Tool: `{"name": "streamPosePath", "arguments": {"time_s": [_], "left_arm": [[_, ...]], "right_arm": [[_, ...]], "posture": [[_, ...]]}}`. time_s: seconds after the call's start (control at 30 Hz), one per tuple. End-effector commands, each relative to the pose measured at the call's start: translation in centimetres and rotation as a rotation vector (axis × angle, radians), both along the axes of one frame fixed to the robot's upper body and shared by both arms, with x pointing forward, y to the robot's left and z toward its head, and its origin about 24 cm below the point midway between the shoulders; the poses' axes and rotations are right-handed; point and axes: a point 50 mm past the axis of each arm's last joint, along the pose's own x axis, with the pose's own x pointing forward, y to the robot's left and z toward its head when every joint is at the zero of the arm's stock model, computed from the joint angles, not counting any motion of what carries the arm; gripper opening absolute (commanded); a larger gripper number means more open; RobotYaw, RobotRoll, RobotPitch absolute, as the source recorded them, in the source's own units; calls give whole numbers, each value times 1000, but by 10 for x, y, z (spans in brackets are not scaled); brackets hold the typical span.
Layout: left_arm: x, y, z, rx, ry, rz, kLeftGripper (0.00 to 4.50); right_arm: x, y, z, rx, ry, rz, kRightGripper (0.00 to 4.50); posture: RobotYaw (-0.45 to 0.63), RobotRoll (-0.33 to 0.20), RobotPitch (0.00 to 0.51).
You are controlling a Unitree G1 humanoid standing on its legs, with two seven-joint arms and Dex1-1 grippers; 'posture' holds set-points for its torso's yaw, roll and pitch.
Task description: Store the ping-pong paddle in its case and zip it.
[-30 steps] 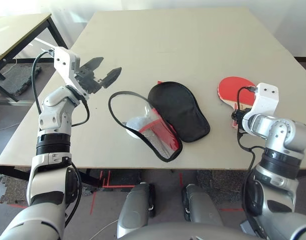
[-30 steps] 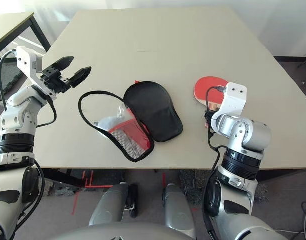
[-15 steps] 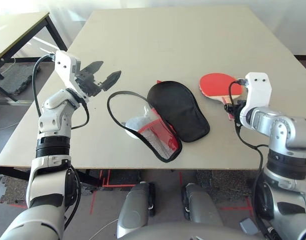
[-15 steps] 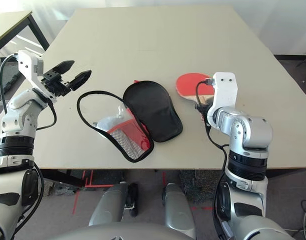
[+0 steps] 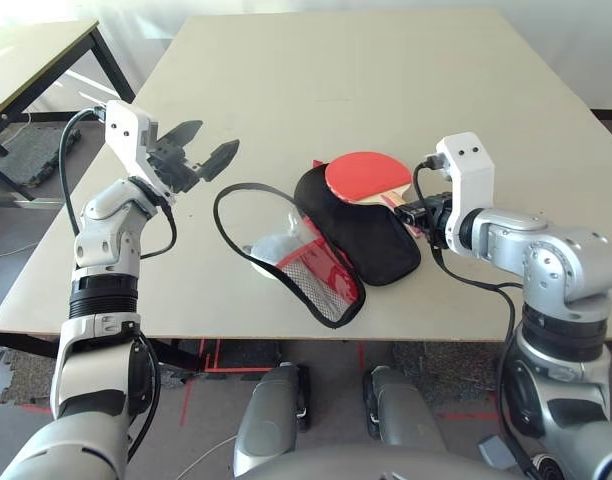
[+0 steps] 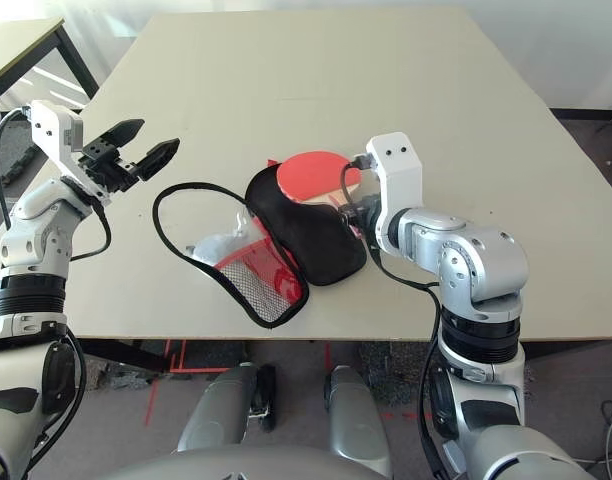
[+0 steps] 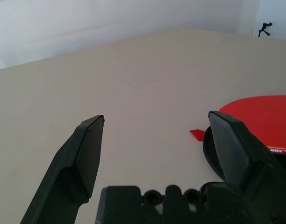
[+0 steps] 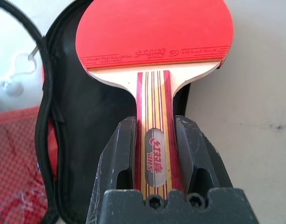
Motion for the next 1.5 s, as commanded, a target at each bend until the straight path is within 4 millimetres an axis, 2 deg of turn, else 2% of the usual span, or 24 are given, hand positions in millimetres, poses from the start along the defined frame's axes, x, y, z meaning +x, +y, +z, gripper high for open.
{"name": "streamPosePath", "arguments": {"time_s": [0.03,0.33,0.77,1.1,1.2,1.3,1.4,1.43,1.5], "left_arm": [[-3,3,2,8,-5,11,4500],[-3,2,0,9,-3,12,4500],[-7,4,-6,7,9,30,4500],[-10,7,-7,13,19,39,4500],[-12,10,-9,29,35,42,4500],[-16,18,-9,52,54,47,4500],[-20,26,-8,78,72,47,4500],[-23,30,-8,99,90,39,4500],[-31,39,-9,164,152,9,4500]], "right_arm": [[-10,13,-6,-7,22,117,1149],[-15,20,-14,-32,42,180,1149],[-2,18,-35,-36,116,53,1147],[-4,29,-44,-26,151,90,1130],[-5,26,-42,-25,149,112,2092],[-4,17,-28,10,86,159,3205],[-4,5,-12,134,13,226,4309],[-2,-6,-8,139,-11,230,4455],[3,-31,-1,135,-75,229,4455]], "posture": [[68,0,122],[75,0,123],[94,0,123],[105,0,124],[105,0,126],[103,0,126],[103,0,125],[104,0,124],[106,0,123]]}}
